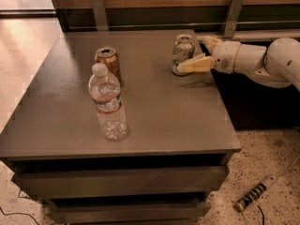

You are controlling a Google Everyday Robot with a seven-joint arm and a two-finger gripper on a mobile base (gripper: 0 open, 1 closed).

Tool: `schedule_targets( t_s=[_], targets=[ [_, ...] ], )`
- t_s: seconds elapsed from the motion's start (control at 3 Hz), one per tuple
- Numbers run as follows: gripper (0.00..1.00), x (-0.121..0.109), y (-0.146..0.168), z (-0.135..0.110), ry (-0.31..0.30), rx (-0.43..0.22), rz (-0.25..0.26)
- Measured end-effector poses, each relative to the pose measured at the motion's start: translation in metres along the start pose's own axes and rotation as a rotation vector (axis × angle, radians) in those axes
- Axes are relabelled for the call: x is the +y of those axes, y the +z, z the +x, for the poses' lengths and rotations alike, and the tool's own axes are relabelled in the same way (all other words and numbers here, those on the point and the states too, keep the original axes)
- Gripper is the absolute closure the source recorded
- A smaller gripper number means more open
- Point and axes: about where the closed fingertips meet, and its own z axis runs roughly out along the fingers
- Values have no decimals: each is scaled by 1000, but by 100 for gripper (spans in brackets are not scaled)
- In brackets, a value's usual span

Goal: Knock 7up can over

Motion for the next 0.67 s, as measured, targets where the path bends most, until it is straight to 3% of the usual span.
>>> schedule_targets(
  t_s=[0.33, 0.67],
  targets=[
    [24, -1, 7, 4, 1, -8, -8],
    [55, 1, 11, 4, 2, -8, -14]
  ],
)
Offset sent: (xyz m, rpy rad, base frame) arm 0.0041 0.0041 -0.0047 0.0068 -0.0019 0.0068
